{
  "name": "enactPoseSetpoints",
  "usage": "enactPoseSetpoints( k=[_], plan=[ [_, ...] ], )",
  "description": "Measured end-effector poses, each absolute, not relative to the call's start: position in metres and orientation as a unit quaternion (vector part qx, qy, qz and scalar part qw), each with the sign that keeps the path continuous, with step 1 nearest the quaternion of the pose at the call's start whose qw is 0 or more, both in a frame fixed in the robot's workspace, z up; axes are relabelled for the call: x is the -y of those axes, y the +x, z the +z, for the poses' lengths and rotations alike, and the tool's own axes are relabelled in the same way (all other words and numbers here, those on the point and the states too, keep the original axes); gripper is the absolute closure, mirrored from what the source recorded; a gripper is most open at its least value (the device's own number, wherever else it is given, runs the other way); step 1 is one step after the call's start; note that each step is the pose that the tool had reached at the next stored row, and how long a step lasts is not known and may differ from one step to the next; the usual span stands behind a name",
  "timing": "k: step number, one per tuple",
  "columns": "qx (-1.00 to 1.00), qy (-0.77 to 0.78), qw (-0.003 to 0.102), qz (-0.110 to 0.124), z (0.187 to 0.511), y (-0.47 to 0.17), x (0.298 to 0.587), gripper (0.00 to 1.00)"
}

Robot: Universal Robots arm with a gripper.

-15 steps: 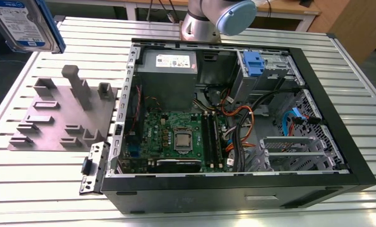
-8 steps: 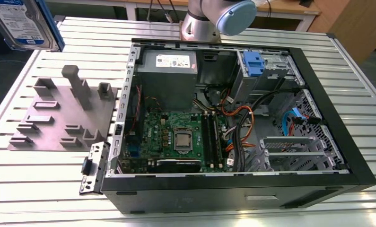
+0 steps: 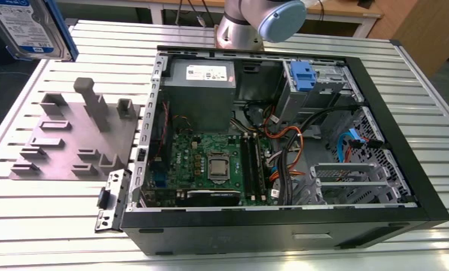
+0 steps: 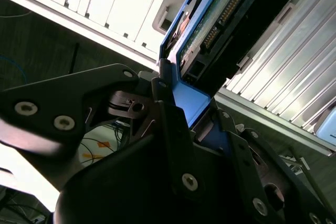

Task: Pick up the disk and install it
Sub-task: 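Pick up the disk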

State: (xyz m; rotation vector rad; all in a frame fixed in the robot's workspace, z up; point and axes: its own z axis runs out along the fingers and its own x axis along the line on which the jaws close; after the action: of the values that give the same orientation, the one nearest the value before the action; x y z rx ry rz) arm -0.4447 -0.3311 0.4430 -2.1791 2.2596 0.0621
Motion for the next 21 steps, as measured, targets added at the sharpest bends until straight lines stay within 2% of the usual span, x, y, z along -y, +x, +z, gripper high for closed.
enactPoseSetpoints(
  k=[21],
  plan=[
    [-0.720,-0.694,0.001,0.020,0.4506,-0.4444,0.3311,0.64]
  ],
)
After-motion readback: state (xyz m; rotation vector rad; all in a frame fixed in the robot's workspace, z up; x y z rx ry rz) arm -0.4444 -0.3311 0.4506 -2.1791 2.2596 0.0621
